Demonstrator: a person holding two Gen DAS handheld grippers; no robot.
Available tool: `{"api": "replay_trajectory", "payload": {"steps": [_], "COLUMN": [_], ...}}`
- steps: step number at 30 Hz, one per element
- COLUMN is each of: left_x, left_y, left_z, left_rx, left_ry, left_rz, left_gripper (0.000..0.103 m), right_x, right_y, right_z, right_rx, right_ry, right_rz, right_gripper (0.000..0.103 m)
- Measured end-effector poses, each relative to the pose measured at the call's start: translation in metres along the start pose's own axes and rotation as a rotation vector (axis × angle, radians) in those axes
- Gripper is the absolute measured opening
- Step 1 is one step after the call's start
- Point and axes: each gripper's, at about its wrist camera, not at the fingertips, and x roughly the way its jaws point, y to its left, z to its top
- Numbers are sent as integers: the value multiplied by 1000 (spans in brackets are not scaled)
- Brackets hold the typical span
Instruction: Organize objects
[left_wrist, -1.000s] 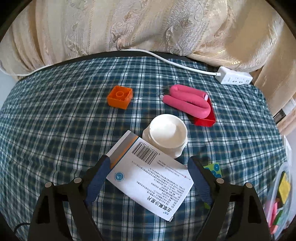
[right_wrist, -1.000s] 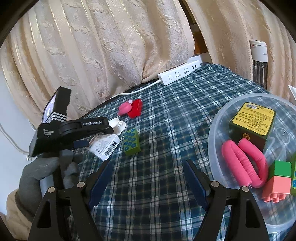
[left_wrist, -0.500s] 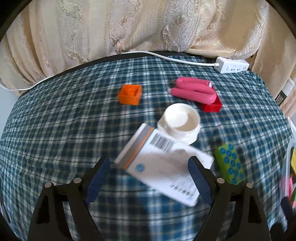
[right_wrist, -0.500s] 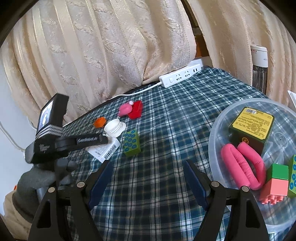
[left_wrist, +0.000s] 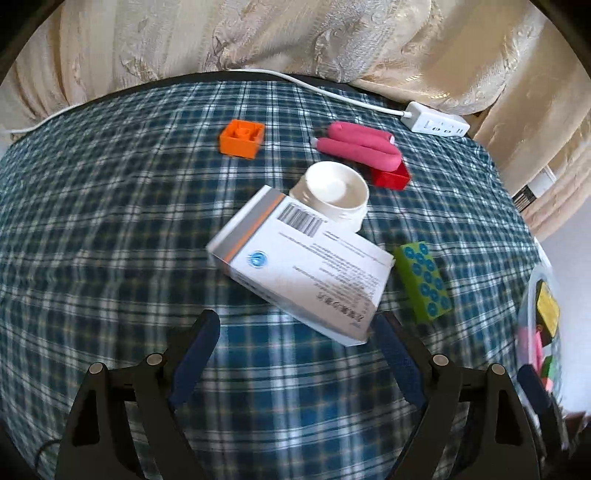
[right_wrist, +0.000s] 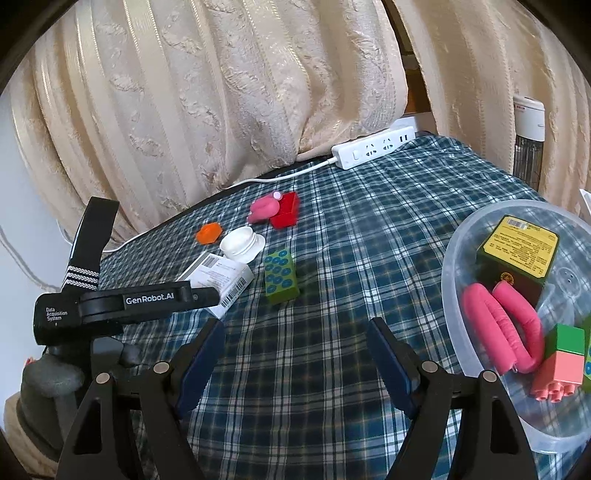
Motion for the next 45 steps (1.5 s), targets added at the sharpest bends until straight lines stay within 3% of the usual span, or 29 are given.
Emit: {"api": "replay_trajectory", "payload": {"steps": [8,13,16,23,37,41,45], "left_x": [5,11,20,25,17,7,-1], "left_y": [-4,-7,-11,-11,33,47,50], "left_z": [8,19,25,35,20,13,15], "left_rx": [-122,-186,-190,-162,-25,-43,-36], "left_ry": [7,4,4,-39,-25,-29,-51], "left_rz": [-35,-20,39,117,156,97,98], "left_gripper": [87,87,87,94,95,95,95], "right_x": [-2,-3,-3,-4,0,4,5], "right_y": [0,-4,-7,-11,-4,3,13], "right_z": [-1,-1,-1,-1,-1,0,0], "right_rx": [0,7,14,23,5,-5,-31], "right_ry": [-5,-7,-9,-13,-1,11,12], "right_rz": [2,8,12,13,7,8,11], "right_gripper": [82,82,82,82,82,82,82]}}
